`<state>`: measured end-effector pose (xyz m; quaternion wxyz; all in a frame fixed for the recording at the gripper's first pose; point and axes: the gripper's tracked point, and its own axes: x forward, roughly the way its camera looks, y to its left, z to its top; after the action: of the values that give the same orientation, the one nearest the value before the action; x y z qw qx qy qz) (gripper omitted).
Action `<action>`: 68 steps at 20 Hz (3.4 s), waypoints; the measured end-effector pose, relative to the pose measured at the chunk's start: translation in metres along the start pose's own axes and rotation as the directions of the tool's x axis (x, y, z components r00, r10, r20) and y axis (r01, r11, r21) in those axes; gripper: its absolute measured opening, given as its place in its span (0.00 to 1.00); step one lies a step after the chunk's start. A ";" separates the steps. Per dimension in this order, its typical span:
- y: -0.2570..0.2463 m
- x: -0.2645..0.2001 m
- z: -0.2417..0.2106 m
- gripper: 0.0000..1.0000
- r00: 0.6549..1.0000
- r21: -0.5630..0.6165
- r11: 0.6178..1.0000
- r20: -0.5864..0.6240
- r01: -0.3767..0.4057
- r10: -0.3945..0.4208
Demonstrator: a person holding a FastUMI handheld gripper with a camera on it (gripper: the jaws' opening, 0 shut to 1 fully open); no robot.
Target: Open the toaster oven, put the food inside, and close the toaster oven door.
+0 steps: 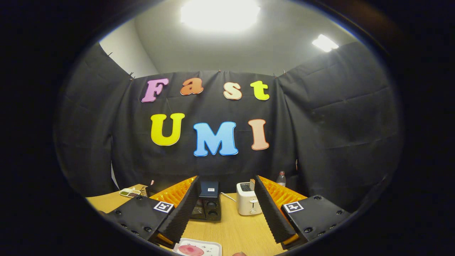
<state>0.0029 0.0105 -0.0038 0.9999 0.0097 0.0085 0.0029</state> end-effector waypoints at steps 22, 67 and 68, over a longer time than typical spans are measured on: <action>0.114 0.086 -0.011 0.96 0.988 0.041 0.988 -0.030 -0.148 0.149; 0.228 0.202 -0.202 0.99 0.923 -0.007 0.988 -0.359 -0.152 0.140; 0.227 0.199 -0.205 1.00 0.921 -0.010 0.988 -0.365 -0.153 0.139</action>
<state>0.1972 0.2430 -0.2075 0.9781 -0.0097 0.1921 0.0795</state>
